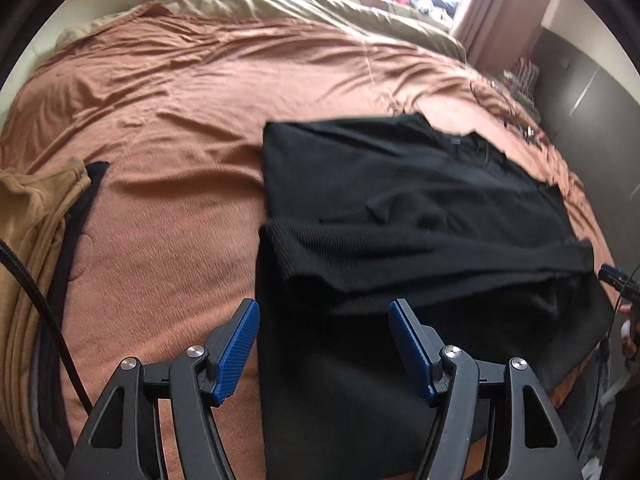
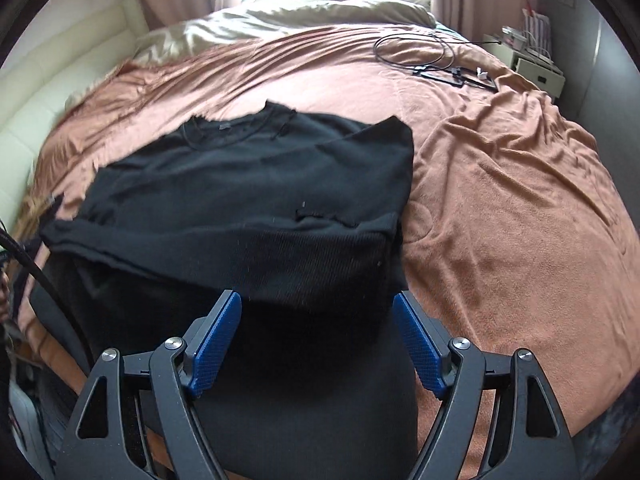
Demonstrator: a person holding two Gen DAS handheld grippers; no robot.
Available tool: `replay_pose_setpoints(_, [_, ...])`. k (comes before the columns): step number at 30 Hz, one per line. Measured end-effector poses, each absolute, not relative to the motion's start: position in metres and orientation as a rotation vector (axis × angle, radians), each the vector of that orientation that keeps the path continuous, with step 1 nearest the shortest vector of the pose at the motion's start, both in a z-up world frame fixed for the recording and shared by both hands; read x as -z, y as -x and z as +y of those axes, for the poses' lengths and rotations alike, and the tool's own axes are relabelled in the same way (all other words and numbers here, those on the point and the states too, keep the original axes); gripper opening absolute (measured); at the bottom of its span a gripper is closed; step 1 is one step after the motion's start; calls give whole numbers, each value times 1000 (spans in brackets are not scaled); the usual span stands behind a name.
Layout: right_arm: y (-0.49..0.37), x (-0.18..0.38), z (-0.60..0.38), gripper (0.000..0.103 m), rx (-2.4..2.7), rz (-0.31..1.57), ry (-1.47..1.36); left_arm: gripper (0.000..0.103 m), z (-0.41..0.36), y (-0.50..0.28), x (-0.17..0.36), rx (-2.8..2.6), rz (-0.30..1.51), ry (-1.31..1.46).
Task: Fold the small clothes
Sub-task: 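Open both grippers and release the folded hem onto the sweatshirt body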
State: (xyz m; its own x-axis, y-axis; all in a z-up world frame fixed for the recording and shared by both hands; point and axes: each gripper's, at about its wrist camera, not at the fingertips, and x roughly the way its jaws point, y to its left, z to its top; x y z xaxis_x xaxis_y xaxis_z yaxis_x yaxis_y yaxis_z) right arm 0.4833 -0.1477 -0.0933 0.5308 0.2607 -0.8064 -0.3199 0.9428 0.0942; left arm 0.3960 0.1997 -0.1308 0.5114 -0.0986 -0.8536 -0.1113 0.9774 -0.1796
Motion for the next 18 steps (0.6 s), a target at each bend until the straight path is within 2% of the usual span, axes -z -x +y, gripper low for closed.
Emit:
replay_pose_setpoints(7, [-488, 101, -123, 77, -286, 970, 240, 69, 200, -405, 155, -74, 1152, 102])
replay_pose_setpoints(18, [-535, 101, -114, 77, -205, 955, 252, 69, 209, -448, 150, -119, 1114, 127])
